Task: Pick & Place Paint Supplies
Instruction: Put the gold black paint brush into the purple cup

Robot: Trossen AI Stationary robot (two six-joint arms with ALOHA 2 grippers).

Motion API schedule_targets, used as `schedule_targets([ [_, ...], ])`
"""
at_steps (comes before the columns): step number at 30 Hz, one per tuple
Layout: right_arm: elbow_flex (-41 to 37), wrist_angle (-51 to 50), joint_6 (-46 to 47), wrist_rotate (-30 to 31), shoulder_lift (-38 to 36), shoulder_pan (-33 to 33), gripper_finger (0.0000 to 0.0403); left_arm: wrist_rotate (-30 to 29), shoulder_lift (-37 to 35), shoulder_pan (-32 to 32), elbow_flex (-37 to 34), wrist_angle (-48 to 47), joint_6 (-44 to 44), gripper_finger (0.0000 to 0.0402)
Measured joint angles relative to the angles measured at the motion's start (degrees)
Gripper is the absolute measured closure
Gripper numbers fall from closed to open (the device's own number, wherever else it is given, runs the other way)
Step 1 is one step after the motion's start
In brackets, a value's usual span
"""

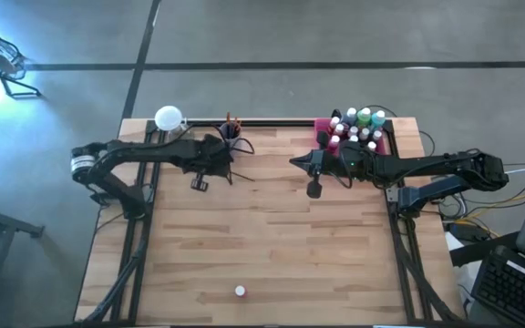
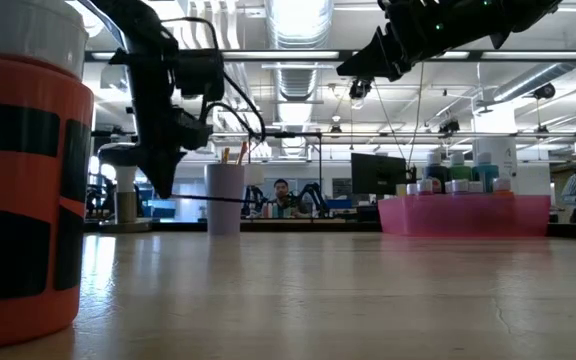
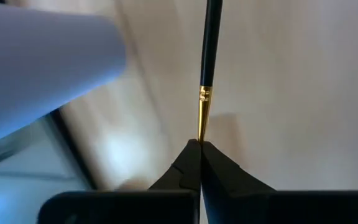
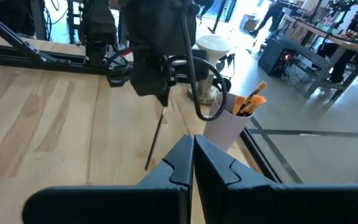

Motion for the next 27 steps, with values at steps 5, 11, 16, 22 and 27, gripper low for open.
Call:
schedule_targets([
  [5, 0.0, -0.1, 0.0, 0.0, 0.0, 0.0, 0.0394, -14.2, -1.0, -2.6, 3.1, -2.7, 8.6, 0.0401],
  [11, 0.0, -0.2, 0.0, 0.0, 0.0, 0.0, 0.0394, -30.7, -1.0, -5.1, 7.5, -3.0, 20.9, 0.0401],
  [16, 0.0, -0.2, 0.6, 0.1, 0.0, 0.0, 0.0394, -37.3, -1.0, -5.0, 13.0, -3.2, 26.1, 0.0401],
  [22, 0.0, -0.2, 0.6, 0.1, 0.0, 0.0, 0.0394, -38.6, -1.1, -4.9, 20.4, -3.1, 31.9, 0.0401],
  [27, 0.0, -0.2, 0.4, 0.1, 0.0, 0.0, 0.0394, -45.6, -1.1, -3.3, 24.1, -3.2, 42.1, 0.0401],
])
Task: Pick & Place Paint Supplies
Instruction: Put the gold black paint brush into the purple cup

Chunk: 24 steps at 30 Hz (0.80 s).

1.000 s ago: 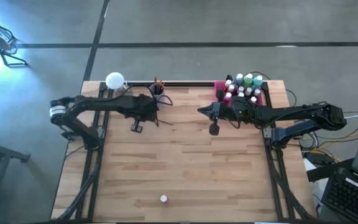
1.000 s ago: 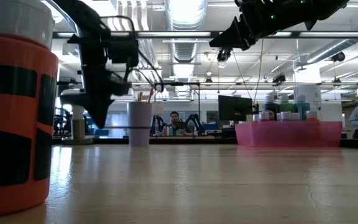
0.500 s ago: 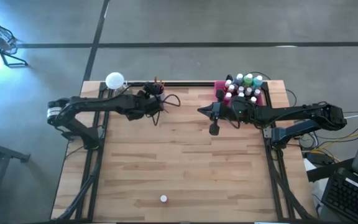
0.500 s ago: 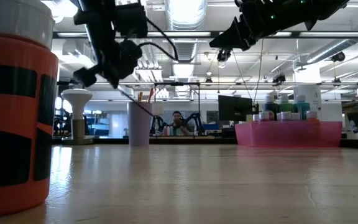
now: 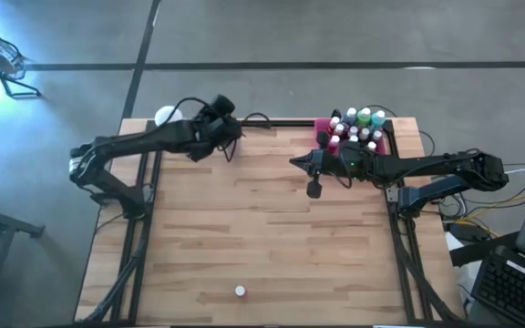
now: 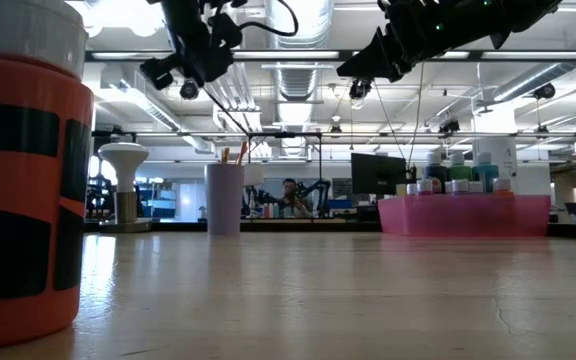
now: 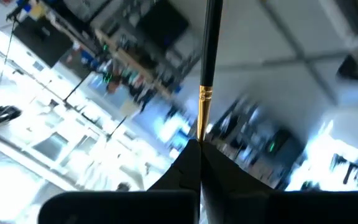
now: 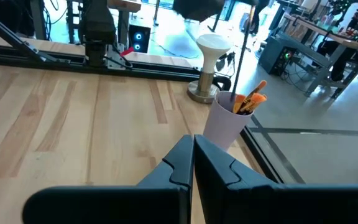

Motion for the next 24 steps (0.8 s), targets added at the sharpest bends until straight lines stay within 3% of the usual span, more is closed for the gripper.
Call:
schedule_targets([
  [2, 0.0, 0.0, 0.0, 0.0, 0.0, 0.0, 0.0394, -2.3, 0.0, 0.6, 0.8, -0.1, 3.4, 0.0401],
  [24, 0.0, 0.0, 0.0, 0.0, 0.0, 0.0, 0.0394, -0.7, 5.0, 7.7, 1.6, 0.0, 9.5, 0.0402],
])
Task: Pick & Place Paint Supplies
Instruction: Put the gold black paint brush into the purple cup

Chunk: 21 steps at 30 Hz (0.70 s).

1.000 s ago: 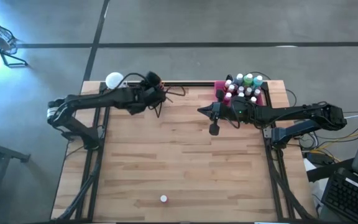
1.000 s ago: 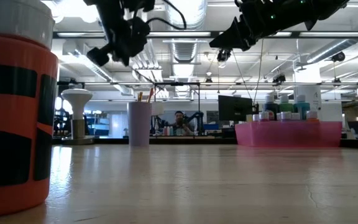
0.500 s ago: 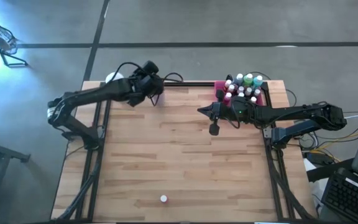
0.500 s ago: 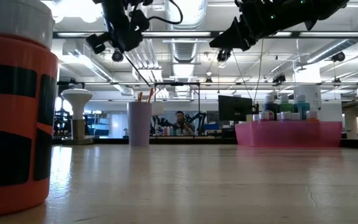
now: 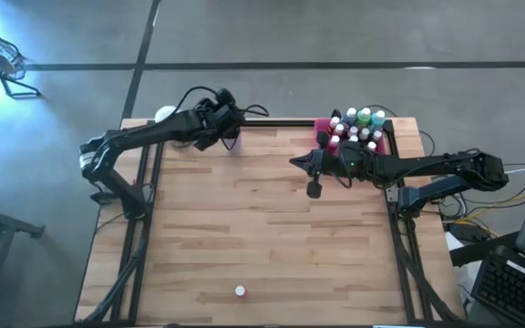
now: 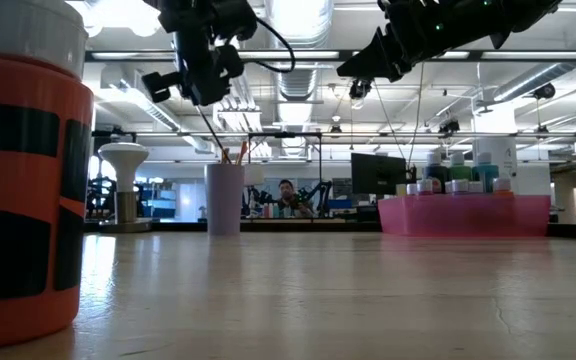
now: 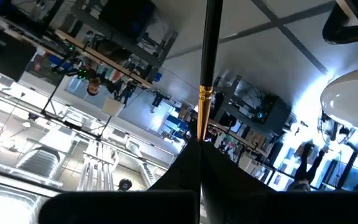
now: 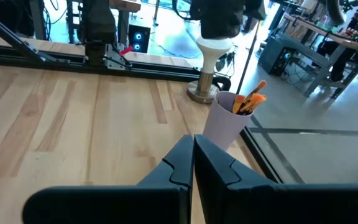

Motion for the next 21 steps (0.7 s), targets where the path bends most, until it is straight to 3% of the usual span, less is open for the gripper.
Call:
schedule_targets([
  [21, 0.0, 0.0, -1.5, 0.0, 0.0, 0.0, 0.0394, -1.6, 7.9, 0.5, 0.0, 0.0, -1.8, 0.0401],
])
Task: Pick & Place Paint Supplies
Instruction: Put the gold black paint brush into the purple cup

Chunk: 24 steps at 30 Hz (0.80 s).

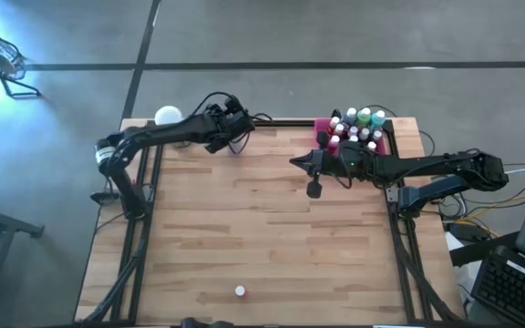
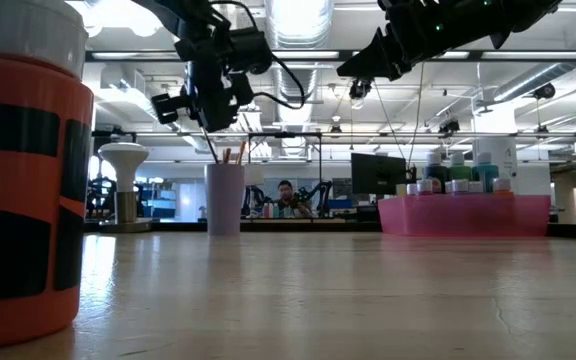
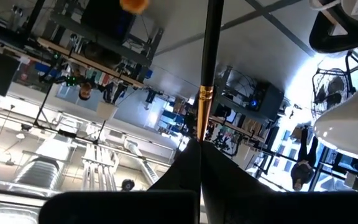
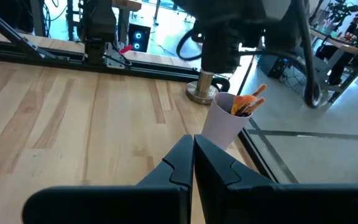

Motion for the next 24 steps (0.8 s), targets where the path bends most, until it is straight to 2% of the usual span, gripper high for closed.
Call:
schedule_targets([
  [14, -0.1, 0.0, -0.8, 0.0, 0.0, 0.0, 0.0394, -0.6, 2.8, -0.8, 0.0, -0.2, -1.7, 0.0401],
  [24, -0.2, 0.0, -0.8, 0.0, 0.0, 0.0, 0.0394, 1.6, 2.8, -1.2, 0.0, -0.2, -3.3, 0.0361],
])
